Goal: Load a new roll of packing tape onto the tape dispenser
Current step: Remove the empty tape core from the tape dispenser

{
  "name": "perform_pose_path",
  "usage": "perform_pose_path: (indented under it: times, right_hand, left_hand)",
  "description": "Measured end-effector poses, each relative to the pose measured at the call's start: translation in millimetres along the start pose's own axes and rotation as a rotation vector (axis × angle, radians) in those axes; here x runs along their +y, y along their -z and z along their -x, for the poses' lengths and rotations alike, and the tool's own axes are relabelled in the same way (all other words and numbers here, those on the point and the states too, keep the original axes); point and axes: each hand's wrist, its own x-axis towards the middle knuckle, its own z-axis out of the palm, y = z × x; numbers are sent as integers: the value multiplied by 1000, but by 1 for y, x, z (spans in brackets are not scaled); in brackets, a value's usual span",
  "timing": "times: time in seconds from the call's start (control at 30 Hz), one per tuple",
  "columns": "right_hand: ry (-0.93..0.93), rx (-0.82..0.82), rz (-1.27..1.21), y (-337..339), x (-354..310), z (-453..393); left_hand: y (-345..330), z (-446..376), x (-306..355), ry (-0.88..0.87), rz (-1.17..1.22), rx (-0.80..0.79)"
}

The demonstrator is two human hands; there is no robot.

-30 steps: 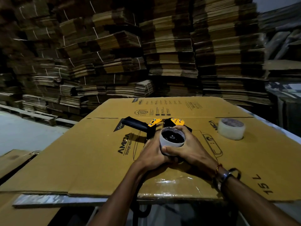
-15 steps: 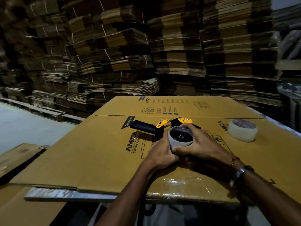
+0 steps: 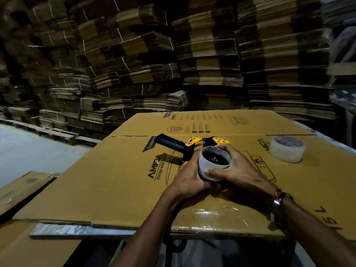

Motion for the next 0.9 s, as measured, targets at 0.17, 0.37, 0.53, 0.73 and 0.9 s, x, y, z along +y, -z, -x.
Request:
perform_pose_path:
  times: [0.17, 0.37, 0.53, 0.73, 0.9]
  right_hand:
    - [-16, -25, -13, 3, 2, -7]
    - [-16, -35, -94, 2, -1, -3]
    - [-40, -46, -162, 1, -2, 2]
    - [-26, -93, 131, 4, -19, -3]
    - [-48, -144, 371, 7, -27, -9]
  left_hand:
    - [2, 1, 0, 5, 34, -15]
    - [2, 1, -1, 6, 40, -10]
    - [2, 0, 0, 17, 36, -12]
    - [1, 1, 0, 25, 17, -18]
    - [2, 2, 2, 19, 4, -23]
